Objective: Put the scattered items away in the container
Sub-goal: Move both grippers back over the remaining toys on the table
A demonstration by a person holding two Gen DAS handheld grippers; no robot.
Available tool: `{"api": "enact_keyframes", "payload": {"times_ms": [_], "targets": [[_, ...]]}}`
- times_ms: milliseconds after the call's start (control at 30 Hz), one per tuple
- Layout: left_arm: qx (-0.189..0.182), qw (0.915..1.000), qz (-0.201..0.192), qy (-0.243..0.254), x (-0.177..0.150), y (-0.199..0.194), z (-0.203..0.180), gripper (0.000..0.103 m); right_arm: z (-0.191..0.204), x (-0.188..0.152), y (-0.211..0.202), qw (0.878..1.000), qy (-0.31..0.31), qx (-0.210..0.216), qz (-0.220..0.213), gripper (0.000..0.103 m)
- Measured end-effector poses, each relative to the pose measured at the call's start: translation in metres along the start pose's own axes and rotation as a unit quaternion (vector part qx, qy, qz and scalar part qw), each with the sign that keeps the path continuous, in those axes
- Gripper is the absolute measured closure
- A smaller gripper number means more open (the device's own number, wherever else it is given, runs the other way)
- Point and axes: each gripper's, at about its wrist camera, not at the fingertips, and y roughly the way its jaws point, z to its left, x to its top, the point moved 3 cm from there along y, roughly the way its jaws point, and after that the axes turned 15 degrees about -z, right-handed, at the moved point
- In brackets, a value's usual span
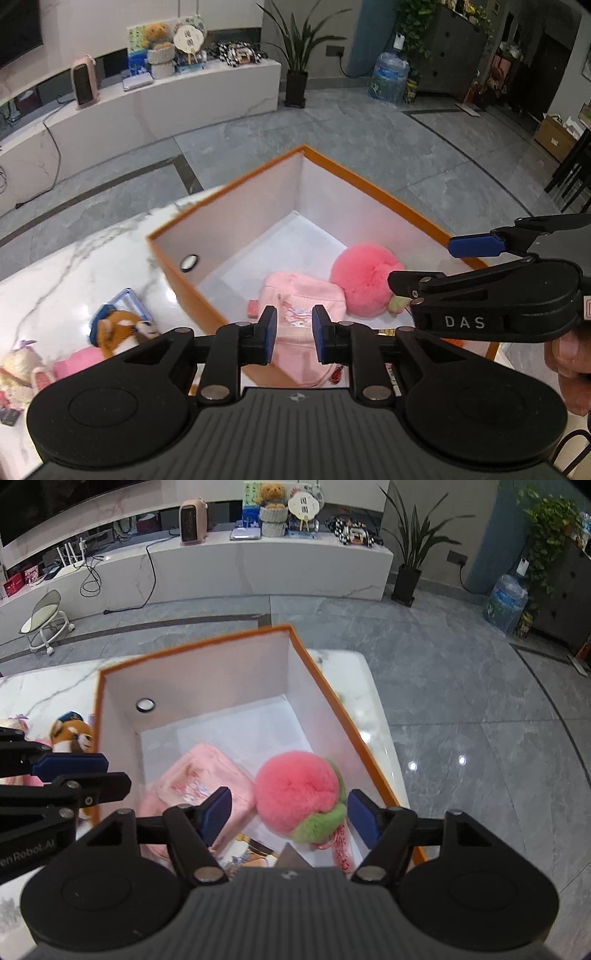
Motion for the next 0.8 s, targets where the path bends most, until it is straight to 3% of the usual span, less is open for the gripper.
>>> {"api": "enact_keyframes", "payload": {"times_ms": [400, 800], "targets": [[0.053, 0.9976, -0.037, -0.027, 0.005, -0.072, 0.069, 0.080, 0.072, 0.034, -0.041, 0.998, -0.039, 0.032, -0.039, 0.031], [0.106, 0.9919, -0.038, -0.058, -0.017, -0.124, 0.151, 0.080, 0.164, 0.040, -0.048, 0.993, -0.078, 0.076, -0.043, 0.031]]}}
